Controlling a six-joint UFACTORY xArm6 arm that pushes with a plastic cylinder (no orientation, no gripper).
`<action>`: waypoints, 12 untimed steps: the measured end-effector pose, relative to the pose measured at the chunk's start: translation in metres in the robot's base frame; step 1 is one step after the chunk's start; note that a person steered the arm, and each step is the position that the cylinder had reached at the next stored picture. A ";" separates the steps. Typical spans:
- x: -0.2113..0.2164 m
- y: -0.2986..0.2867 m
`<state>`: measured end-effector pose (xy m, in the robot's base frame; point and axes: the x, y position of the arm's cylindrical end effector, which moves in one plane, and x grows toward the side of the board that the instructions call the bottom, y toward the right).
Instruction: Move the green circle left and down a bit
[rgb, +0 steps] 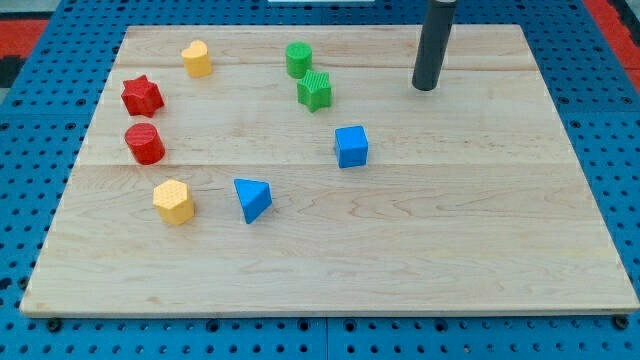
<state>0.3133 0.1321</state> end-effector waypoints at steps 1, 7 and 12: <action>-0.001 0.000; -0.063 -0.093; -0.064 -0.207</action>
<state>0.2495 -0.0751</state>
